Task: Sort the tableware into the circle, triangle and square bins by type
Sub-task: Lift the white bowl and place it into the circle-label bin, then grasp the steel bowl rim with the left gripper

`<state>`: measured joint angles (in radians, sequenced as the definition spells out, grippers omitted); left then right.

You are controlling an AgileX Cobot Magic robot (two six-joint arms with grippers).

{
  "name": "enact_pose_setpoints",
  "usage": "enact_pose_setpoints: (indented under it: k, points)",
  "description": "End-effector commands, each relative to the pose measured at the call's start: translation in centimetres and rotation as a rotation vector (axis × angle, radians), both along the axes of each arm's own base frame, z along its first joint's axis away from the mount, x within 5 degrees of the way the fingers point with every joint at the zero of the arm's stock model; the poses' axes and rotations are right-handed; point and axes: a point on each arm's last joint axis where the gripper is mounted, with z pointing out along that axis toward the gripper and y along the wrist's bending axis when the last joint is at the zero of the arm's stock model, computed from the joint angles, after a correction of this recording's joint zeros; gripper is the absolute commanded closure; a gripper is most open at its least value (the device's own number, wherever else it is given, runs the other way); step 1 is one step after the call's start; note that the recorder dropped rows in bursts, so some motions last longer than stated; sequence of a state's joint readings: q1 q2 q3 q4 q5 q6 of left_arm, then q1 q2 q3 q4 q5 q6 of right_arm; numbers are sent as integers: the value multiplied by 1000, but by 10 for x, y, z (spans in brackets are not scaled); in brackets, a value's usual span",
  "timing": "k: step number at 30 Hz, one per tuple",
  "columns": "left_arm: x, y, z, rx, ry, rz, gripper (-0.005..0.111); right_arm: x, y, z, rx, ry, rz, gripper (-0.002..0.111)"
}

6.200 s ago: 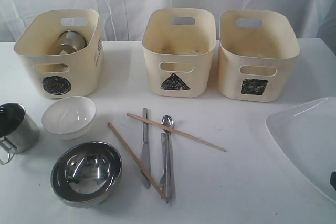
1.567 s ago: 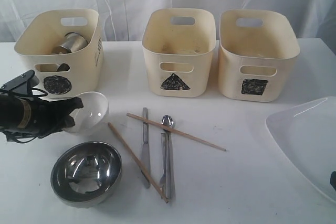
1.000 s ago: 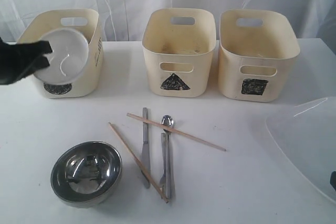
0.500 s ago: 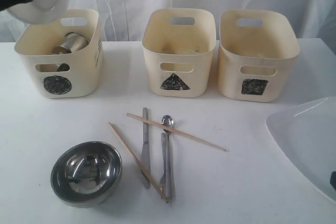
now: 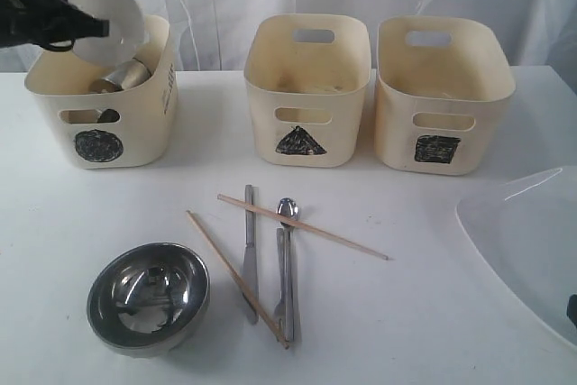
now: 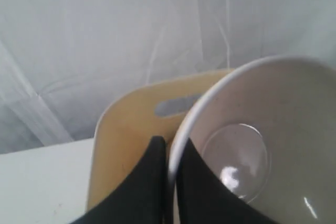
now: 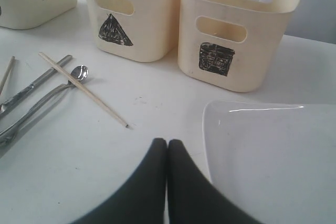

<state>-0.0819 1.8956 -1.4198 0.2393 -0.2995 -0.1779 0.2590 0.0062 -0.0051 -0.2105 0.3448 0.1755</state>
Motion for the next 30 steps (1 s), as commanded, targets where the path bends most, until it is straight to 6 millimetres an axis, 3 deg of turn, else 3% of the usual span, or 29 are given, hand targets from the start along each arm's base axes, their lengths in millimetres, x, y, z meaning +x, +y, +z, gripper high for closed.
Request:
enact_pose_setpoints:
  k: [1,6,12,16,18,19,20,21,22,23,24,26,28,30]
  points:
    - [6,-1,-14,63,62,-16,107,0,0,-1,5,-2,1,108]
    - [6,0,-14,67,71,-15,98,0,0,-1,5,-2,1,108]
    - [3,0,-3,19,51,2,58,0,0,-1,5,-2,1,108]
    - [-7,2,14,-78,74,53,45,0,0,-1,5,-2,1,108]
    - [-32,7,49,-63,114,89,46,0,0,-1,5,-2,1,108]
    - [-58,13,75,-50,176,128,48,0,0,-1,5,-2,1,108]
    - [-70,15,84,-51,215,149,50,0,0,-1,5,-2,1,108]
    - [-101,19,99,-72,345,194,53,0,0,-1,5,-2,1,108]
    - [-113,20,101,-79,412,205,54,0,0,-1,5,-2,1,108]
    - [-137,19,99,-77,597,197,57,0,0,-1,5,-2,1,108]
    - [-146,17,95,-71,688,175,58,0,0,-1,5,-2,1,108]
    - [-169,-4,68,-104,984,-91,58,0,0,-1,5,-2,1,108]
    - [-180,-22,42,-205,1058,-323,58,0,0,-1,5,-2,1,108]
    - [-187,-31,13,-265,1044,-449,58,0,0,-1,5,-2,1,108]
